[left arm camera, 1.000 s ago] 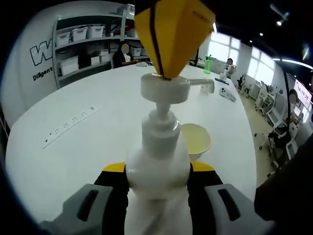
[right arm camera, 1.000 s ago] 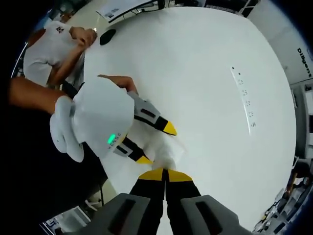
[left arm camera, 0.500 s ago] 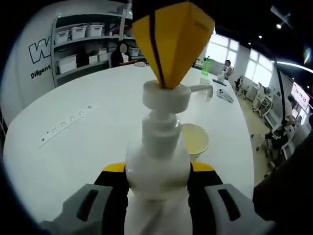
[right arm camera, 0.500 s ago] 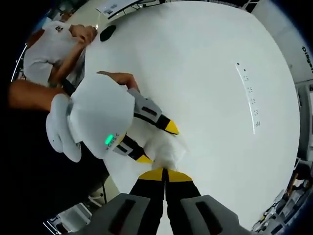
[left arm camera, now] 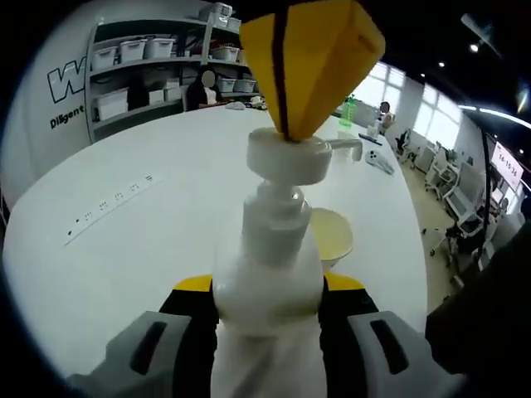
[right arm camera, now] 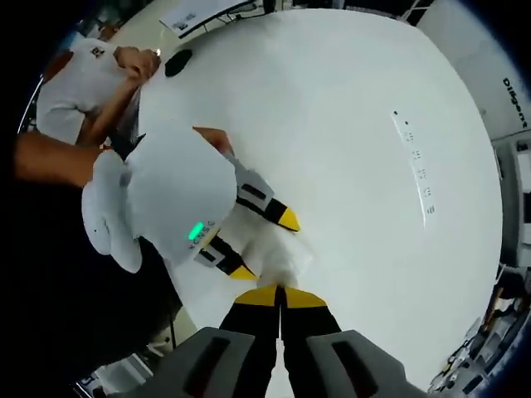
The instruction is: Hold the bottle steady, press the pump all the way down and release, and repeat the specified number of times to dispense into the cup
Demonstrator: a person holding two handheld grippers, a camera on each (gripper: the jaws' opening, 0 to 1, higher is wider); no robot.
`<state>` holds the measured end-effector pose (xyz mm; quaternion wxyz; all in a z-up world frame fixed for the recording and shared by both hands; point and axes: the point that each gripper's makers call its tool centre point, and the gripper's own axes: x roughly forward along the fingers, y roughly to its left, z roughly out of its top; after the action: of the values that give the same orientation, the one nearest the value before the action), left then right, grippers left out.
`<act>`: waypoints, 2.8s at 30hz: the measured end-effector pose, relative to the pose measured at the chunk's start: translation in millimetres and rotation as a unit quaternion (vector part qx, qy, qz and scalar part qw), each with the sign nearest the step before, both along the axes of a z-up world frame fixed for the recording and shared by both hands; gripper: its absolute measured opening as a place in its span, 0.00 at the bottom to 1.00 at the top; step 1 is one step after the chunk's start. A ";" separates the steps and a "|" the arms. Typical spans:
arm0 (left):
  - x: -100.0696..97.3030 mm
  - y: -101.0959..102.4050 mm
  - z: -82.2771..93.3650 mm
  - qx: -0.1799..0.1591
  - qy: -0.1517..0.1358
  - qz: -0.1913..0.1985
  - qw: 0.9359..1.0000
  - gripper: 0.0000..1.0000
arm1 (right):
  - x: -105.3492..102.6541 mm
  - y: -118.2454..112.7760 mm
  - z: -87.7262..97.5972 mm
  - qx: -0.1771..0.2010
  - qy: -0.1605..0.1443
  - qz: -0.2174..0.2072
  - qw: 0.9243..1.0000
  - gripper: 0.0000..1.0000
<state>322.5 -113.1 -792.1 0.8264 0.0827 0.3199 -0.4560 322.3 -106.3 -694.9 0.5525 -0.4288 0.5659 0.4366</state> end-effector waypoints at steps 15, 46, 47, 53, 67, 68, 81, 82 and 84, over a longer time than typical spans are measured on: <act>-1.3 1.1 -1.4 0.009 0.007 0.007 1.000 0.45 | 2.0 -1.4 -2.7 -0.007 -0.029 0.011 0.999 0.00; -3.0 0.8 -2.5 0.021 0.014 0.002 1.000 0.46 | 1.4 1.4 -4.8 0.026 -0.002 -0.055 0.998 0.00; -2.9 0.8 -2.3 0.021 0.014 0.003 1.000 0.46 | 3.0 -0.7 -2.7 0.024 -0.005 -0.064 0.998 0.00; -2.8 1.3 -3.3 0.024 0.014 0.005 1.000 0.46 | 0.6 1.2 0.6 0.041 -0.006 -0.037 0.998 0.00; -3.3 2.8 -5.4 0.032 0.018 0.002 0.999 0.46 | -0.4 0.4 -2.4 0.031 0.006 -0.029 0.999 0.00; -3.3 2.7 -5.5 0.031 0.018 0.001 0.999 0.46 | 0.0 0.6 -2.3 0.029 0.006 -0.025 0.999 0.00; -3.7 1.8 -5.6 0.021 0.021 -0.002 1.000 0.46 | 2.3 -0.1 -2.3 0.041 0.025 -0.046 0.998 0.00; -3.7 1.8 -5.6 0.021 0.021 -0.002 1.000 0.46 | 2.3 -0.1 -2.4 0.041 0.026 -0.046 0.998 0.00; -3.5 1.7 -5.5 0.021 0.021 -0.002 1.000 0.46 | 2.4 0.3 -2.6 0.042 0.025 -0.047 0.998 0.00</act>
<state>319.0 -111.4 -797.6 0.8167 0.0917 0.3462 -0.4525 324.7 -105.9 -697.4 0.5758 -0.3669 0.5804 0.4439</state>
